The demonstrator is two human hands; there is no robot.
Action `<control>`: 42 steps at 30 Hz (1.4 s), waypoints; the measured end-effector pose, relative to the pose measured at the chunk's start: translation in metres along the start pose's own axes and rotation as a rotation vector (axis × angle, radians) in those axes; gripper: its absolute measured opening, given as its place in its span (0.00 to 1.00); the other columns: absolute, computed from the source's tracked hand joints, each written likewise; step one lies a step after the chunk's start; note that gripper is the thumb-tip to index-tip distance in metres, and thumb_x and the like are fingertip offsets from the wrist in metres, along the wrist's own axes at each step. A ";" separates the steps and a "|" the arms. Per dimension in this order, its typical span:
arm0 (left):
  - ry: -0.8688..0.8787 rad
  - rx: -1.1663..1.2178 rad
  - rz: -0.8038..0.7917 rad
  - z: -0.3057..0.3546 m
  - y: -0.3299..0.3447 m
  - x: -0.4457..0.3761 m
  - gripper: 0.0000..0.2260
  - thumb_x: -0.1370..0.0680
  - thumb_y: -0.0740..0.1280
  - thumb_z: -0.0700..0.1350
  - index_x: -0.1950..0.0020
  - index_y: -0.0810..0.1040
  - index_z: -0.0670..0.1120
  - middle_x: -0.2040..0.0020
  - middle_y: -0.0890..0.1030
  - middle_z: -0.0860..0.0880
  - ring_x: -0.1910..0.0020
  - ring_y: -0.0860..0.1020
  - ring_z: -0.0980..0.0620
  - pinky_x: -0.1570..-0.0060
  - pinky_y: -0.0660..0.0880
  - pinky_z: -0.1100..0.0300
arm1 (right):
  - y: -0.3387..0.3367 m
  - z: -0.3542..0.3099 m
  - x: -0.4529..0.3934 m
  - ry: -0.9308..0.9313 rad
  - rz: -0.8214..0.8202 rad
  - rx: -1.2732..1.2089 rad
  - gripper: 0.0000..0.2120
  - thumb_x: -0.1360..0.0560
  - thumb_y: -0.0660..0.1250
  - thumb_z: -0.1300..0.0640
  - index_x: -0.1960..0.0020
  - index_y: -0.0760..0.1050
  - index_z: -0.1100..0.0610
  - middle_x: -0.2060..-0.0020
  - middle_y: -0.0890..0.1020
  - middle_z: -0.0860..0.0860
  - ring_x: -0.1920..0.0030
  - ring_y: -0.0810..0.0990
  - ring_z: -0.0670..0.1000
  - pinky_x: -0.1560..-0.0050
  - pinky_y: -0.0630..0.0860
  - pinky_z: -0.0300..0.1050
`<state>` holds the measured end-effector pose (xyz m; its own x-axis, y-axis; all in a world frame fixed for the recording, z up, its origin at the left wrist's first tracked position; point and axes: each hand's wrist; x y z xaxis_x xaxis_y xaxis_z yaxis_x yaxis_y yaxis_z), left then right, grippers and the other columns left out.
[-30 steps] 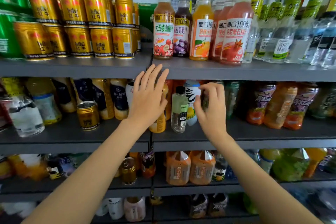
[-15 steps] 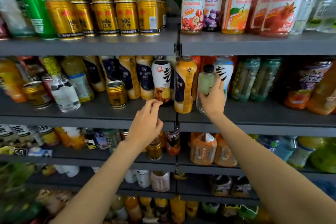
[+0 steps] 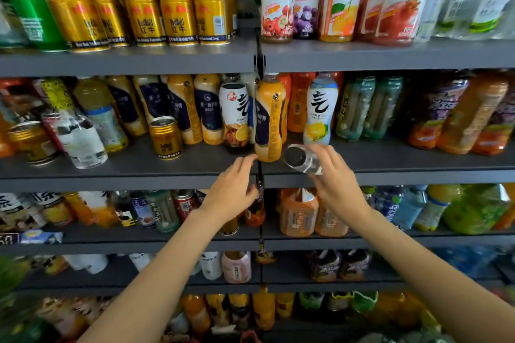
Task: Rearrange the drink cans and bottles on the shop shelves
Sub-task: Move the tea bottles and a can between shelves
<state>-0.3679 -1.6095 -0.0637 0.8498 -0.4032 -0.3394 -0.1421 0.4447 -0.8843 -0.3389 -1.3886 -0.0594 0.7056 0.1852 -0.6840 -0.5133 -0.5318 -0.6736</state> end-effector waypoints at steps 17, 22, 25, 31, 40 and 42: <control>0.397 0.187 0.495 0.162 -0.041 -0.103 0.18 0.25 0.62 0.35 0.34 0.68 0.41 0.46 0.75 0.47 0.50 0.75 0.50 0.52 0.75 0.54 | -0.181 0.043 -0.029 0.156 0.559 -0.220 0.31 0.25 0.68 0.57 0.29 0.56 0.60 0.46 0.72 0.42 0.50 0.73 0.32 0.47 0.68 0.26; 0.355 0.075 0.571 0.214 -0.035 -0.141 0.22 0.26 0.62 0.37 0.32 0.66 0.42 0.38 0.72 0.45 0.39 0.68 0.46 0.40 0.62 0.55 | -0.218 0.077 -0.056 0.051 0.586 -0.221 0.32 0.24 0.66 0.54 0.27 0.54 0.60 0.39 0.70 0.45 0.41 0.71 0.39 0.37 0.69 0.38; 0.297 0.054 0.602 0.237 -0.024 -0.159 0.22 0.26 0.62 0.37 0.32 0.66 0.43 0.38 0.71 0.45 0.38 0.68 0.46 0.38 0.60 0.55 | -0.235 0.106 -0.066 0.013 0.577 -0.249 0.32 0.24 0.66 0.53 0.27 0.54 0.61 0.41 0.69 0.40 0.44 0.70 0.31 0.39 0.66 0.29; 0.302 0.020 0.596 0.282 0.015 -0.181 0.22 0.27 0.59 0.45 0.33 0.68 0.43 0.38 0.72 0.45 0.38 0.66 0.49 0.38 0.57 0.59 | -0.262 0.160 -0.057 -0.070 0.421 -0.309 0.33 0.25 0.66 0.48 0.27 0.53 0.55 0.39 0.75 0.54 0.42 0.76 0.50 0.44 0.74 0.57; 0.348 0.106 0.633 0.355 0.031 -0.227 0.21 0.26 0.62 0.39 0.33 0.67 0.43 0.38 0.72 0.45 0.38 0.65 0.49 0.37 0.58 0.57 | -0.327 0.228 -0.050 -0.046 0.526 -0.241 0.34 0.25 0.65 0.46 0.27 0.53 0.56 0.35 0.71 0.58 0.41 0.76 0.59 0.45 0.73 0.61; 0.400 0.134 0.634 0.375 0.039 -0.238 0.21 0.26 0.62 0.38 0.33 0.67 0.42 0.38 0.72 0.46 0.37 0.65 0.50 0.36 0.57 0.59 | -0.337 0.245 -0.041 -0.004 0.575 -0.233 0.34 0.25 0.65 0.45 0.27 0.53 0.55 0.35 0.71 0.59 0.37 0.73 0.57 0.42 0.71 0.62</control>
<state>-0.3852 -1.1959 0.1030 0.3736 -0.2855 -0.8826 -0.4577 0.7708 -0.4431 -0.3149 -1.0144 0.1268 0.3461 -0.1819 -0.9204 -0.6901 -0.7139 -0.1184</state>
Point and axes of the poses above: each hand's wrist, its own x-axis away from the middle knuckle, its own y-axis out of the palm, z = x × y
